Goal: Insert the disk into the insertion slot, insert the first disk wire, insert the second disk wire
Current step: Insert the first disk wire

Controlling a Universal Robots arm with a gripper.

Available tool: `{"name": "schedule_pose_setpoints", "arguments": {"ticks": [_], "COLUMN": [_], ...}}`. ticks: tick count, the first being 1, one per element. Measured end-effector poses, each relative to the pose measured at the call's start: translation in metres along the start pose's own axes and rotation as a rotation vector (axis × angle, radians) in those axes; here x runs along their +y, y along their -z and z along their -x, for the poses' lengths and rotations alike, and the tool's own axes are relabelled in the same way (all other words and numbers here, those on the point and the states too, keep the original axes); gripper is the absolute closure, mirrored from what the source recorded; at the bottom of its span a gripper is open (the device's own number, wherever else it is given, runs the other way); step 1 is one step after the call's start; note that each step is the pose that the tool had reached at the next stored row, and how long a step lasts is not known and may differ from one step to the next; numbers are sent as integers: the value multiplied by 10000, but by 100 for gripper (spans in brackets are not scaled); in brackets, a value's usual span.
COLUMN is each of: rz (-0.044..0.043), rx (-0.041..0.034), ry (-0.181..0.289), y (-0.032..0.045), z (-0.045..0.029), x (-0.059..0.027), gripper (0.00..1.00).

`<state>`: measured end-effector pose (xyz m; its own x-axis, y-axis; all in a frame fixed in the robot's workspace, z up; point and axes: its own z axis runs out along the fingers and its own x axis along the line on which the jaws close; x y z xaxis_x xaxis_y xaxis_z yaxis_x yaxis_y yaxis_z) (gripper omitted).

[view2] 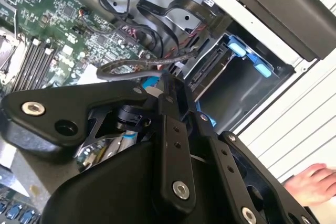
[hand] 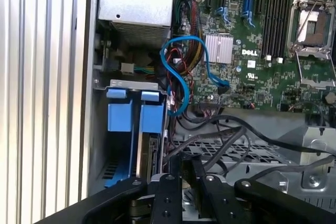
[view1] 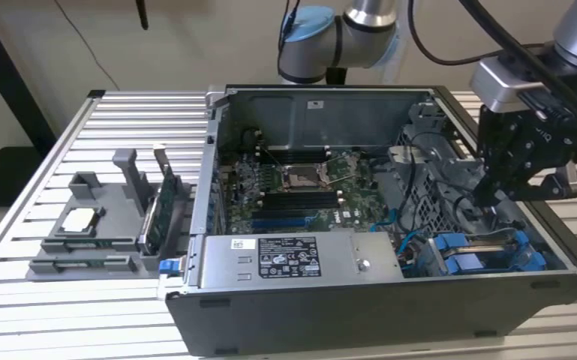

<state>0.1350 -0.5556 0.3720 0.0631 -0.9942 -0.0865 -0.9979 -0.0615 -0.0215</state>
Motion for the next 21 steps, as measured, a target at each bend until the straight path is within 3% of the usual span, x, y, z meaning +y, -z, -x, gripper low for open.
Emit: {"name": "schedule_pose_setpoints", "arguments": {"ticks": [21], "rz": [2], "rx": [12], "ry": [1], "y": [-84], "z": [-38], "x": [-39], "gripper": [81]}}
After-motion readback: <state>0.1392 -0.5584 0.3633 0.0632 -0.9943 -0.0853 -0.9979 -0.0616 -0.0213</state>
